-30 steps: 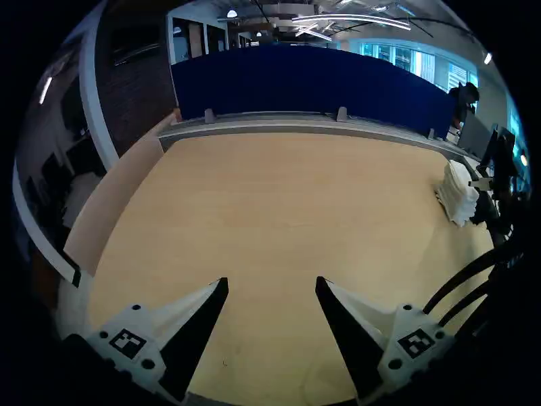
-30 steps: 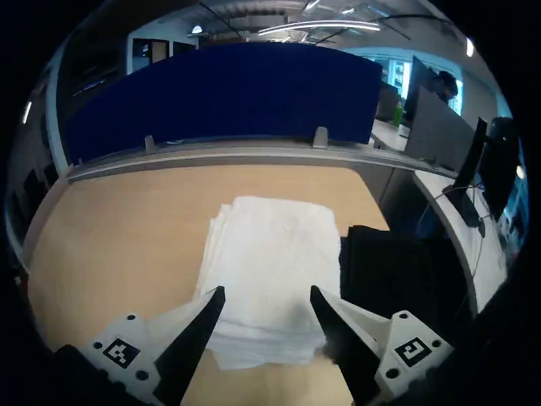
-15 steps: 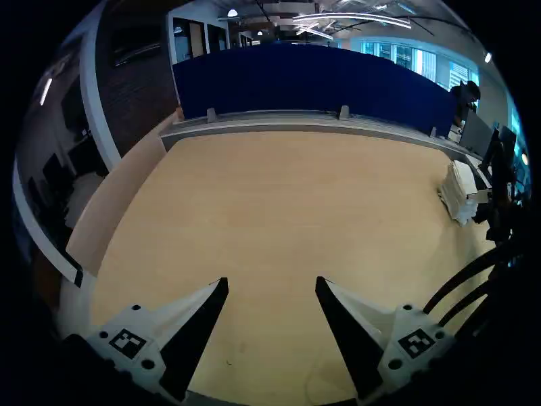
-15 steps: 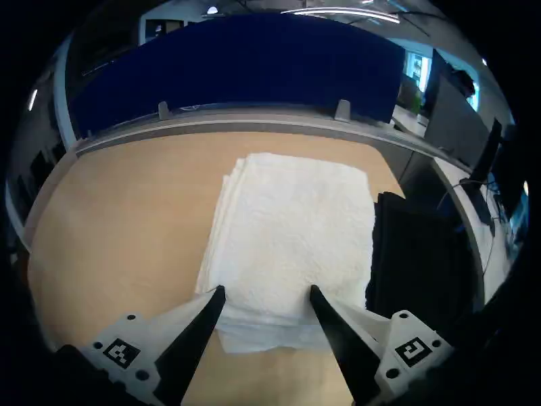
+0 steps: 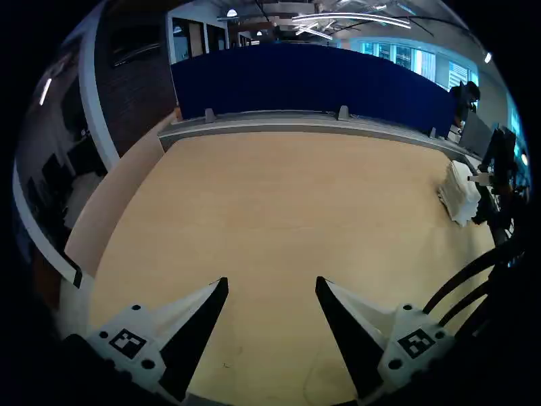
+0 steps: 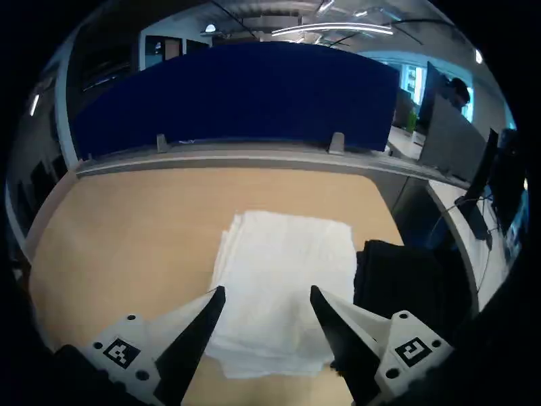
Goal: Fold towel
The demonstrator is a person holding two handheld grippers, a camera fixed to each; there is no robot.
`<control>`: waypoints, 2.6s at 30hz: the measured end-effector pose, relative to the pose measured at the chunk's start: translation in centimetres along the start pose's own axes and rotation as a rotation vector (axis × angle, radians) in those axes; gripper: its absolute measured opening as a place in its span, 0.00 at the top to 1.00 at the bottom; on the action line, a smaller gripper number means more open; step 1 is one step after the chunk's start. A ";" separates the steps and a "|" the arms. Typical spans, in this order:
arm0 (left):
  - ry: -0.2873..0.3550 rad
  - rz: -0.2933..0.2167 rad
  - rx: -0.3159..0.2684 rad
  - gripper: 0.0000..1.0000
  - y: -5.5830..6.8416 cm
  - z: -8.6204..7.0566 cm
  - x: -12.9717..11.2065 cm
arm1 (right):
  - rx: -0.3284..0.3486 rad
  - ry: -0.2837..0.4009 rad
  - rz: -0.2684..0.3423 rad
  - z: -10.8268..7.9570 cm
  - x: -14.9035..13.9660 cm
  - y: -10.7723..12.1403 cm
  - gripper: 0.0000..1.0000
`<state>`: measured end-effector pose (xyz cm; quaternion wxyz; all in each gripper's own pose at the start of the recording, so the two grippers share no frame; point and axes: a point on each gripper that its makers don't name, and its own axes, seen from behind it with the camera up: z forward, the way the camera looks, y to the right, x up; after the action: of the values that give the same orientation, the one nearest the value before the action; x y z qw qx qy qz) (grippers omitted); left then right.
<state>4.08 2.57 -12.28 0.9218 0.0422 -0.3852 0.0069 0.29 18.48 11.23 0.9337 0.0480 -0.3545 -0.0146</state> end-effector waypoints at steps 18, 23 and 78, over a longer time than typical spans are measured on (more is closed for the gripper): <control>-0.022 -0.016 0.043 0.04 -1.4 -0.5 -0.9 | 0.004 -0.044 0.014 5.8 2.5 0.1 0.02; -0.024 -0.017 0.052 0.04 -1.8 -0.6 -0.9 | 0.003 -0.066 0.012 6.7 1.5 -0.1 0.02; 0.162 0.013 -0.159 0.04 0.5 1.2 4.5 | 0.085 0.412 0.086 -18.9 1.0 -21.9 0.02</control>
<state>6.37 2.83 -8.17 0.9504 -0.0342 -0.3089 -0.0145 13.71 -1.86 -4.40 0.9833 0.0742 -0.1583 0.0506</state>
